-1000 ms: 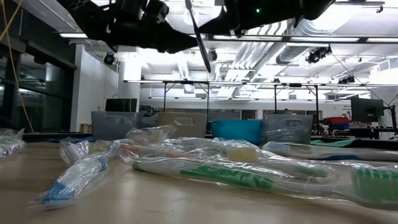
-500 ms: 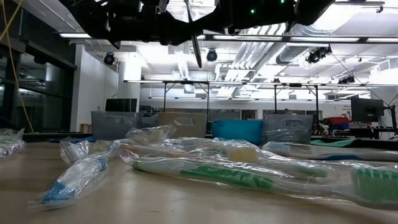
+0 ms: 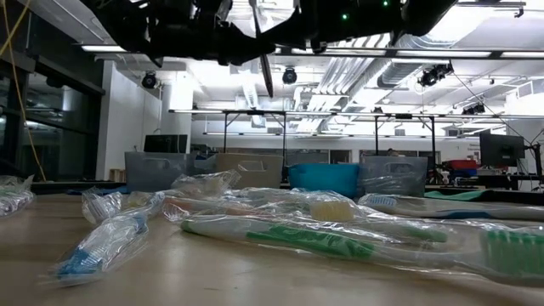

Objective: Pick & Place Toothbrushes
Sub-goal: Put the violet toothbrush into the gray bin

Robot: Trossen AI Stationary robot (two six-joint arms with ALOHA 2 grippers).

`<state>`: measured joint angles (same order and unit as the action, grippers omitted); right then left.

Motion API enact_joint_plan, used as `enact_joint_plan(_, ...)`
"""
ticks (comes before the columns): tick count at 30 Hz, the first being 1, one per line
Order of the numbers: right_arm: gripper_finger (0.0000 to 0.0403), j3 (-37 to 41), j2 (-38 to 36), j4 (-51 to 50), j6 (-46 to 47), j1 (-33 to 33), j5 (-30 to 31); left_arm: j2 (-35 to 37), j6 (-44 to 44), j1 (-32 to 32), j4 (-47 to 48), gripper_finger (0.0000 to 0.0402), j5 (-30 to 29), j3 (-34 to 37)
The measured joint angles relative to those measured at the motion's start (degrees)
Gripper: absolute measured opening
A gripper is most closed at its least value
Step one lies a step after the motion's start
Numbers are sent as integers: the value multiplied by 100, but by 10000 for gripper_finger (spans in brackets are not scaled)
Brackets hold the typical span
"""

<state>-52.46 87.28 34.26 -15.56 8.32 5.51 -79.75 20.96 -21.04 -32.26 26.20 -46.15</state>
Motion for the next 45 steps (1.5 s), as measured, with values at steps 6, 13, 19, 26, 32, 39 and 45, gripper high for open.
enact_joint_plan(6,84,1,-354,-430,537,15,161,39,252,-265,551,12,29,-49)
enact_joint_plan(13,182,-3,-1085,-1847,700,-97,673,39,1614,-686,2496,12,-578,-777)
enact_joint_plan(19,212,-5,-1371,-2870,1137,-200,826,39,3316,-781,4126,12,-2151,-1339)
enact_joint_plan(26,207,-5,-1376,-3633,1675,-238,807,-325,4602,-974,4014,12,-2721,-1357)
enact_joint_plan(32,205,-5,-1374,-3744,1832,-319,803,-1033,4939,-1172,3358,12,-2830,-1356)
enact_joint_plan(39,205,-5,-1374,-3749,1828,-348,803,-1495,4843,-1292,3463,14,-3042,-1360)
enact_joint_plan(45,205,-5,-1374,-3749,1791,-348,804,-1493,4777,-1268,3797,14,-3301,-1357)
